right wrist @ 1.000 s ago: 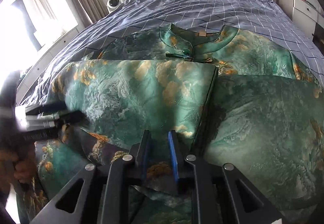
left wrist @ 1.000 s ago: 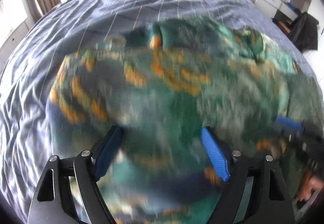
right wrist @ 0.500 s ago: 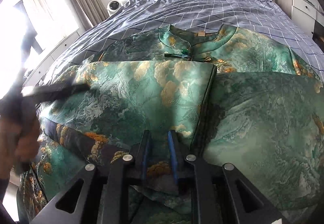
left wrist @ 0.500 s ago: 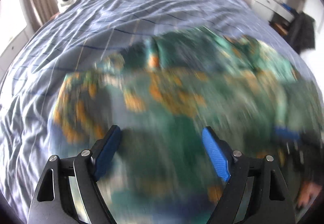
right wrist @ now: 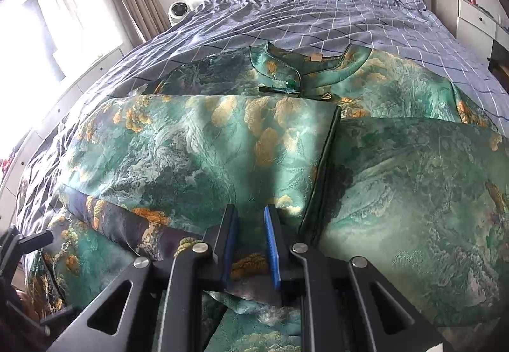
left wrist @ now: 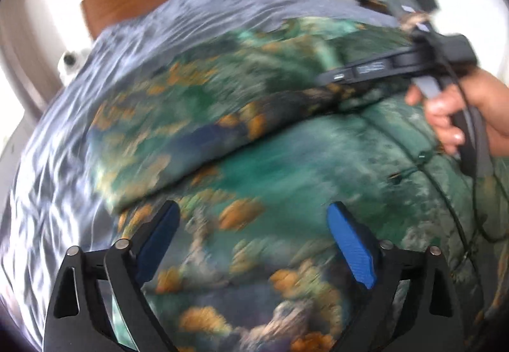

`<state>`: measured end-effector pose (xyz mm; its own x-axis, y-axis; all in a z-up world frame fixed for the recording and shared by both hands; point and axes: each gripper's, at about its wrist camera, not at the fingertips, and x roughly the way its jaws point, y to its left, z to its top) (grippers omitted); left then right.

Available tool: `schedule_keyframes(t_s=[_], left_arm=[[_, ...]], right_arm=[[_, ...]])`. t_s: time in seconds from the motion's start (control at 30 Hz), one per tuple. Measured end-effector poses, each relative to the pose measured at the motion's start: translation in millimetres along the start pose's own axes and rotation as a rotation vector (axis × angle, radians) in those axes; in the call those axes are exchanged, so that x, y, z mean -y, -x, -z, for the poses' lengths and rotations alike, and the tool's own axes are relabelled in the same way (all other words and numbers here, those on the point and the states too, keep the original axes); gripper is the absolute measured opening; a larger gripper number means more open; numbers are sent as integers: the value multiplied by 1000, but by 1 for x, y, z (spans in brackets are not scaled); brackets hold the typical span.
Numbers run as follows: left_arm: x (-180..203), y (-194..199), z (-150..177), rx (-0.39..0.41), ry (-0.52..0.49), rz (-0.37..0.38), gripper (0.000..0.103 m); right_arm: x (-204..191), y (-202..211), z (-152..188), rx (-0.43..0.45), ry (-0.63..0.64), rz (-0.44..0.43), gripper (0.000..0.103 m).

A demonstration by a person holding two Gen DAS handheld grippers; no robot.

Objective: Fold large clothes

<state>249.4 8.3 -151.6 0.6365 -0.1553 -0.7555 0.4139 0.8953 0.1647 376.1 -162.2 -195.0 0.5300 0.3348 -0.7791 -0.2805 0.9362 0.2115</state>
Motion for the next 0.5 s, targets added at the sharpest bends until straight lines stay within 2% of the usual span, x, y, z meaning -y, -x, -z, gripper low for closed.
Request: schedule_keyframes(t_s=[0.07, 0.17, 0.2, 0.3, 0.4, 0.5], left_arm=[[11, -15, -12, -11, -91, 38, 103], [22, -42, -19, -7, -216, -21, 103], [22, -48, -18, -10, -225, -12, 103], [4, -53, -11, -5, -138, 76, 103], [-16, -63, -14, -65, -49, 194, 103], [-25, -66, -16, -72, -6, 249, 103]], right_arm=[[0, 0, 0, 0, 1, 2, 16], [0, 0, -1, 2, -7, -7, 16], [1, 0, -1, 2, -8, -8, 16], [1, 0, -1, -2, -10, -6, 17], [-1, -1, -1, -4, 0, 3, 17], [0, -1, -1, -3, -1, 2, 17]])
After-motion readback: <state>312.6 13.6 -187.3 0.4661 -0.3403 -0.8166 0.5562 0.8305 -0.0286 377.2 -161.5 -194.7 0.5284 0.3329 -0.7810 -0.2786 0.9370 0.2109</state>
